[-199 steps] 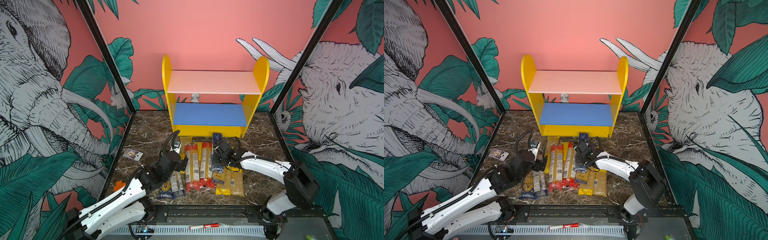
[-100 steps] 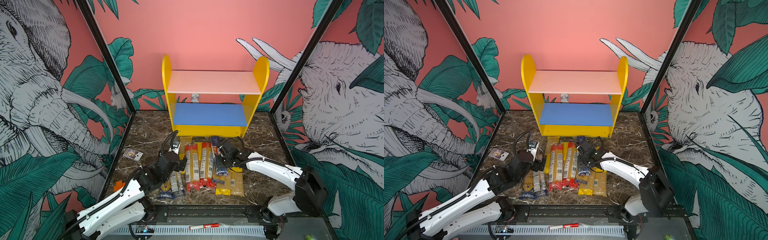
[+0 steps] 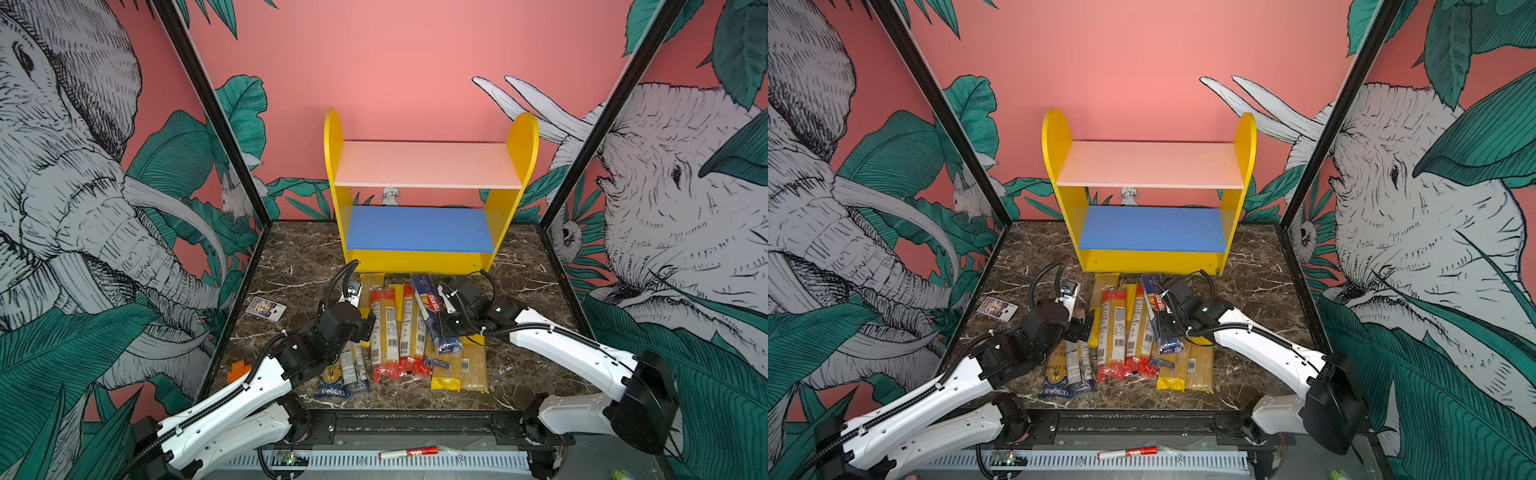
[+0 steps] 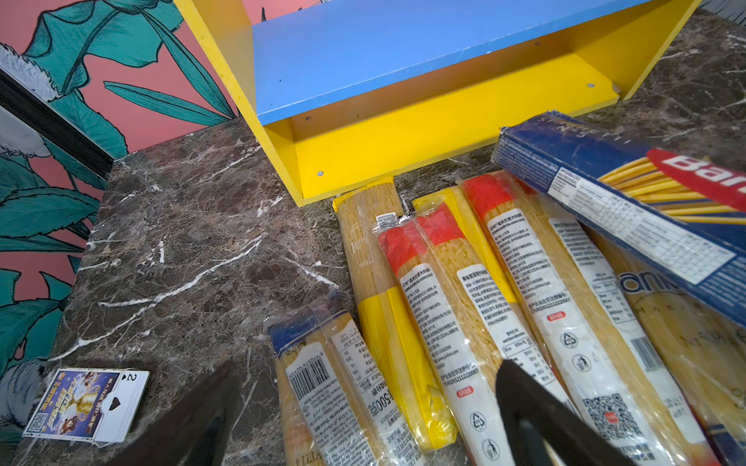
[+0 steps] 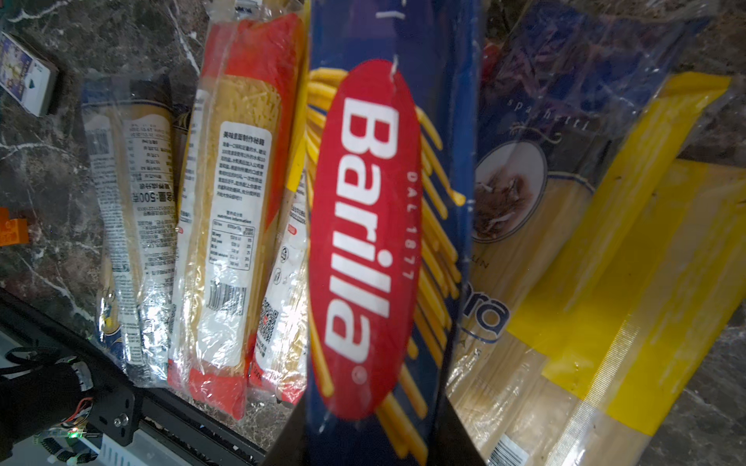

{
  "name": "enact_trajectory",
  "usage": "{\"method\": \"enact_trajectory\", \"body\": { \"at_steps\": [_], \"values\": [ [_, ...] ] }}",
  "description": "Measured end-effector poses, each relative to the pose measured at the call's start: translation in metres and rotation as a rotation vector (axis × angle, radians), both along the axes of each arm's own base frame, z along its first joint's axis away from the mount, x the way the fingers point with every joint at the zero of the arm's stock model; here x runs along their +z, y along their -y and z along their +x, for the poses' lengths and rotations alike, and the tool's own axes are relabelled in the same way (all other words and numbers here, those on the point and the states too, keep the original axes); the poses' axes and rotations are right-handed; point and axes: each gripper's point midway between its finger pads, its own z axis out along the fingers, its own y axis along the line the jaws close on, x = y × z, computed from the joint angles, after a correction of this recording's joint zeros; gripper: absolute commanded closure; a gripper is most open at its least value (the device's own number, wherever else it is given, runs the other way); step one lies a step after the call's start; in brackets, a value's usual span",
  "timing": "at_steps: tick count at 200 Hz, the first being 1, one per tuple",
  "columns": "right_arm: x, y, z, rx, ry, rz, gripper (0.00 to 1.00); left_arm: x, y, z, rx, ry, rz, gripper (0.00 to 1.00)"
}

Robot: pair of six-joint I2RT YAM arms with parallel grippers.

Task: Arrange pasta packages on shelves
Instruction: Pick up the pasta box from the pasta bags.

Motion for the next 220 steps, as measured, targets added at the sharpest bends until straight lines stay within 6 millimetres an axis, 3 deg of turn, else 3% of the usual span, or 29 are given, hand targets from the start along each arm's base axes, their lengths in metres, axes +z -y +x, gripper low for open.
{"method": "enact_trajectory", "body": {
  "at_steps": [29,61,103,160,220],
  "values": [
    [-0.024,-0.009,0.007,0.003,-0.04,0.008,0.82,-0.003,0.001,0.0,0.0,-0.007,0.008,0.01],
    [-0.021,-0.02,0.017,-0.01,-0.054,0.108,0.9,-0.002,0.0,0.001,0.004,-0.005,0.01,0.01],
    [-0.014,-0.02,0.018,-0.023,-0.09,0.201,0.9,-0.001,-0.004,0.001,0.014,0.004,0.028,0.01],
    [0.012,-0.022,0.008,-0.01,-0.131,0.337,0.89,0.019,-0.005,0.009,0.039,0.041,0.045,0.01],
    [0.066,-0.023,0.001,0.033,-0.091,0.48,0.89,0.041,-0.004,0.02,0.066,0.079,0.094,0.01]
  ]
}}
